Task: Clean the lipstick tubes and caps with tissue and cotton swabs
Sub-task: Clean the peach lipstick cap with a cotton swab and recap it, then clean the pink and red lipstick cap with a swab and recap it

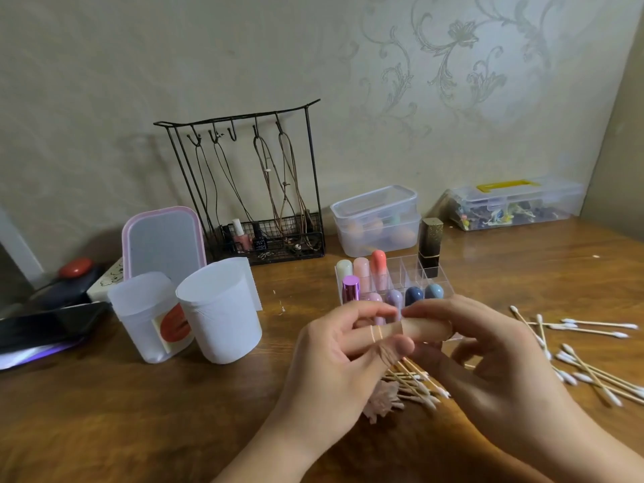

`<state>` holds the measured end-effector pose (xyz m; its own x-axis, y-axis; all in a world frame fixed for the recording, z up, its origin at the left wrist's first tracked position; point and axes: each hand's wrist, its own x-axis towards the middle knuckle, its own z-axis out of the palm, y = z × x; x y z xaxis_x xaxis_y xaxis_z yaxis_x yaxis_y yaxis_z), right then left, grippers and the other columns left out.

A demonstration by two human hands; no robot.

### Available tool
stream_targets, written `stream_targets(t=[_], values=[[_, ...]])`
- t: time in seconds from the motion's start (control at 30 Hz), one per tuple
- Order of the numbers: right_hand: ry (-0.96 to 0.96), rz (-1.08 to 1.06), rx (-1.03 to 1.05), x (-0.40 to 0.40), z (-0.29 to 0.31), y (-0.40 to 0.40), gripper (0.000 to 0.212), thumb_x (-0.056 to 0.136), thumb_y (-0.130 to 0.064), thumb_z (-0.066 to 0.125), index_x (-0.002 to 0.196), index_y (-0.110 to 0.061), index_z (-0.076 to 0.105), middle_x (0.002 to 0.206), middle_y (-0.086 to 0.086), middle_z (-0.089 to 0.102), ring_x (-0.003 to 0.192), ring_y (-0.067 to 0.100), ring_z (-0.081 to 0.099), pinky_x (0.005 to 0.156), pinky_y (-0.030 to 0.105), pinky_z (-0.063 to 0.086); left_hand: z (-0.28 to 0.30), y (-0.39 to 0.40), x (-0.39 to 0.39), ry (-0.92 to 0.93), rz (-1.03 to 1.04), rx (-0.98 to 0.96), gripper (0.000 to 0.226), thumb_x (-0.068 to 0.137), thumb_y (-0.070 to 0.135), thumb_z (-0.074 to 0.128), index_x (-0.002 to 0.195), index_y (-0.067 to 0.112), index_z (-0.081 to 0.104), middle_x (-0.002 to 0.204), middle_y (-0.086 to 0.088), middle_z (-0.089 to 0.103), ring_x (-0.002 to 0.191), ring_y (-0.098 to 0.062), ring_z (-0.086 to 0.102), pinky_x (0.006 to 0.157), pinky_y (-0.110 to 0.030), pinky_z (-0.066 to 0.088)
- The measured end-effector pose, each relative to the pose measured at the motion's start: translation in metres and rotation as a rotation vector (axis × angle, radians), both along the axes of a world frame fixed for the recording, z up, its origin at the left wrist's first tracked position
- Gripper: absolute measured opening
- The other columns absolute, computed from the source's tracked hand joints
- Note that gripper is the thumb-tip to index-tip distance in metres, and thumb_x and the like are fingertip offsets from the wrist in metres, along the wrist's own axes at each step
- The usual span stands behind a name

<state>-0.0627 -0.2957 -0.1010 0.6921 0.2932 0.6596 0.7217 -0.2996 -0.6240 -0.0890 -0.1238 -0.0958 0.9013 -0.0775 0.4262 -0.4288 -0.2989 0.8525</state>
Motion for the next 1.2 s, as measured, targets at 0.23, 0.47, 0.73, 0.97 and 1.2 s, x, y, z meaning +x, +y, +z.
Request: stream_targets(t=[0.23, 0.47, 0.73, 0.97, 1.2], values=[[-0.033, 0.071, -0.114, -0.002, -0.005, 0.001, 0.024, 0.079, -0.045, 0.068, 0.100, -0.033, 0.071, 0.085, -0.016, 0.066, 0.072, 0.006, 0.063, 0.056, 0.007, 0.041, -0.004, -0.004, -0.006, -0.011, -0.098, 0.022, 0.037, 0.085, 0.050, 0.057, 0.118, 0.036, 0.047, 0.089, -0.008, 0.074, 0.080, -0.020, 0.073, 0.073, -0.049, 0.057], [0.152, 0.249, 0.134, -0.006, -0.003, 0.004, 0.033, 0.070, -0.052, 0.079, 0.094, -0.031, 0.073, 0.079, -0.004, 0.072, 0.064, 0.009, 0.064, 0.053, 0.032, 0.053, -0.003, -0.005, -0.008, -0.008, -0.128, 0.006, 0.048, 0.083, 0.068, 0.043, 0.115, 0.033, 0.048, 0.086, -0.006, 0.073, 0.075, -0.022, 0.071, 0.074, -0.047, 0.056], [0.148, -0.127, 0.529, 0.023, 0.004, -0.017, 0.044, 0.085, -0.019, 0.068, 0.124, -0.023, 0.048, 0.085, 0.008, 0.071, 0.068, 0.015, 0.067, 0.064, 0.024, 0.056, -0.007, 0.015, 0.015, -0.269, 0.355, 0.045, 0.017, 0.091, 0.038, 0.055, 0.106, 0.030, 0.056, 0.087, 0.009, 0.060, 0.081, -0.011, 0.060, 0.065, -0.018, 0.051], [0.216, -0.455, -0.062, 0.046, -0.006, -0.031, 0.046, 0.085, -0.016, 0.073, 0.110, -0.035, 0.039, 0.083, -0.006, 0.070, 0.063, 0.009, 0.063, 0.055, 0.027, 0.045, -0.023, 0.034, 0.043, -0.147, 0.454, 0.327, 0.049, 0.091, 0.012, 0.059, 0.128, 0.041, 0.045, 0.130, 0.018, 0.048, 0.115, 0.001, 0.048, 0.088, -0.014, 0.049], [0.284, -0.419, -0.229, 0.048, -0.011, -0.029, 0.044, 0.088, -0.023, 0.070, 0.125, -0.040, 0.054, 0.094, -0.012, 0.064, 0.076, 0.003, 0.060, 0.064, 0.026, 0.049, -0.028, 0.030, 0.049, -0.028, 0.336, 0.423, 0.054, 0.096, 0.009, 0.051, 0.140, 0.037, 0.039, 0.141, 0.021, 0.040, 0.129, 0.008, 0.028, 0.109, -0.020, 0.027]])
